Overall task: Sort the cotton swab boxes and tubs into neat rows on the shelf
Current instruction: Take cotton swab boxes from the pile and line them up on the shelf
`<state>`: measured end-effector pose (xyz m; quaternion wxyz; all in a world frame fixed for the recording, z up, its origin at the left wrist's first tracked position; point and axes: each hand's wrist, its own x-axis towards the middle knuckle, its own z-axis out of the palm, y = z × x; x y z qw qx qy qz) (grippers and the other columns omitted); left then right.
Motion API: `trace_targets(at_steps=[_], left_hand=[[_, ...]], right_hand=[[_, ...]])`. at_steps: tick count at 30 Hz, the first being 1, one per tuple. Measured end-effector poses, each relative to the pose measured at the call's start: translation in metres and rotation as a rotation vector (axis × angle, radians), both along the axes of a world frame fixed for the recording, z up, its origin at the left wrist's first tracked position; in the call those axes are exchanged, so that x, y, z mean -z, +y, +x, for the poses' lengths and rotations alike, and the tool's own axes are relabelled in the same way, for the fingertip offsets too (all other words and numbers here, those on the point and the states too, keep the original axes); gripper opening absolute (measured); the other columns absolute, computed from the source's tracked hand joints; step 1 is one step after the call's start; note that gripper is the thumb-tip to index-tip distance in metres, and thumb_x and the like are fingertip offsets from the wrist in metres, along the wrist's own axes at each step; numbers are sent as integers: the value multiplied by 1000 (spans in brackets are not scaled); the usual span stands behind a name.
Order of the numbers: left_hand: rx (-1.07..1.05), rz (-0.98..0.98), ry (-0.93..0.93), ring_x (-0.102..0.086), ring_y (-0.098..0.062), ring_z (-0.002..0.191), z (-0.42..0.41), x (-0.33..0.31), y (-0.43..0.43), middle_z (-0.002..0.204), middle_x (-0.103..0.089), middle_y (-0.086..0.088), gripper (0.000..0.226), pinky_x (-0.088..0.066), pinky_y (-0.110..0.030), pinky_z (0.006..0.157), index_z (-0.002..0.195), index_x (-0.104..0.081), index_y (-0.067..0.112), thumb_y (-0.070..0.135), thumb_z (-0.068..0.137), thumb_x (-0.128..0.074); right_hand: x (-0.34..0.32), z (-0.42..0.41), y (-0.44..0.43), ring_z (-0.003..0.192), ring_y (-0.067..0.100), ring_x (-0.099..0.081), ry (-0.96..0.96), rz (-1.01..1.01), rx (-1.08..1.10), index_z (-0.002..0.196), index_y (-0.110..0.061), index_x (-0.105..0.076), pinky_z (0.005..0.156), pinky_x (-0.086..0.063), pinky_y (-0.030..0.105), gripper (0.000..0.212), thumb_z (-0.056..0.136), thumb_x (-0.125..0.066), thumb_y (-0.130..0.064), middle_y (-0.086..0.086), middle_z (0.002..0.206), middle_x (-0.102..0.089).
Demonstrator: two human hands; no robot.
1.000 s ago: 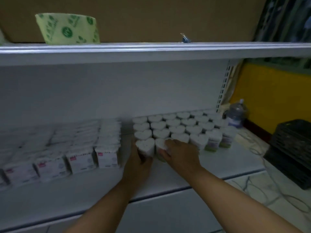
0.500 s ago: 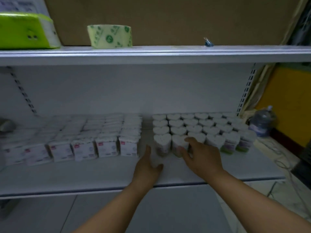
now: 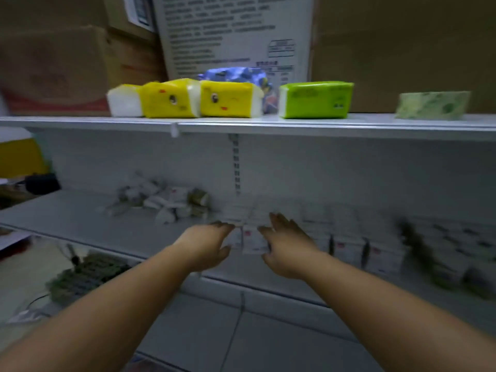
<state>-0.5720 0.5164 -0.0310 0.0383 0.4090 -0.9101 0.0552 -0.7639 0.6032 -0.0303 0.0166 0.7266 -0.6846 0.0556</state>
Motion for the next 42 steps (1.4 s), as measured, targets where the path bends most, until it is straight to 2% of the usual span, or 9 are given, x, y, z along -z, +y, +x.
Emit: trace_targets(at_steps=[3, 6, 17, 21, 25, 29, 34, 38, 42], left_hand=[[-95, 97, -27, -15, -24, 144, 70, 18, -22, 159, -6, -3, 73, -25, -39, 113, 151, -6, 24, 53, 94, -40], [-158, 149, -34, 2, -20, 146, 119, 38, -37, 160, 5, -2, 75, -10, -37, 117, 151, 1, 24, 56, 94, -36], [-305, 370, 172, -1, -19, 146, 203, 64, -127, 160, -4, 0, 73, -13, -38, 118, 151, -4, 23, 50, 95, -41], [-340, 393, 159, -10, -19, 145, 229, 61, -173, 159, -11, -2, 72, -17, -33, 115, 151, -10, 23, 45, 94, -47], [-391, 364, 180, -28, -20, 139, 257, 61, -224, 154, -25, -1, 68, -25, -27, 109, 149, -21, 24, 41, 92, -52], [-411, 341, 178, -25, -20, 139, 274, 72, -269, 154, -24, 1, 69, -26, -30, 109, 148, -23, 27, 42, 89, -56], [-223, 240, 348, -27, -17, 138, 276, 92, -326, 151, -28, 1, 69, -30, -30, 106, 142, -34, 24, 41, 82, -65], [-10, 269, 509, -24, -12, 136, 274, 113, -357, 148, -29, 6, 65, -25, -22, 101, 137, -40, 28, 40, 79, -68], [142, 202, 538, -28, -20, 136, 272, 128, -378, 143, -38, 1, 57, -24, -30, 111, 136, -43, 21, 37, 85, -62]], right_hand=[[-2, 73, -34, 146, 28, 2, -31, 54, -100, 150, -24, -13, 117, -9, 42, 65, 95, -44, -38, 6, 159, 6], [8, 128, -59, 146, 28, 5, 10, 108, -200, 150, -23, -13, 118, -12, 44, 65, 96, -44, -40, 6, 159, 8], [58, 187, -200, 146, 23, 0, -72, 129, -217, 149, -23, -20, 116, -16, 36, 63, 94, -44, -42, 5, 159, 1], [59, 203, -257, 141, 22, -20, -90, -11, -245, 143, -20, -35, 111, -27, 34, 55, 93, -47, -38, 4, 155, -20], [57, 224, -293, 119, 24, -45, -134, -159, -288, 128, -14, -52, 94, -40, 31, 40, 91, -50, -30, 7, 133, -49], [79, 246, -311, 114, 21, -49, -100, -102, -324, 128, -17, -54, 92, -37, 28, 38, 94, -45, -32, 5, 128, -53], [92, 284, -334, 96, 18, -59, -273, -117, -162, 118, -16, -61, 79, -44, 26, 30, 93, -49, -28, 5, 110, -65], [96, 308, -345, 81, 12, -59, -409, -171, 150, 112, -19, -62, 67, -41, 21, 25, 91, -54, -30, 0, 94, -67], [106, 329, -356, 86, 7, -54, -586, -197, 428, 110, -16, -59, 68, -33, 17, 24, 90, -58, -28, -6, 96, -59]])
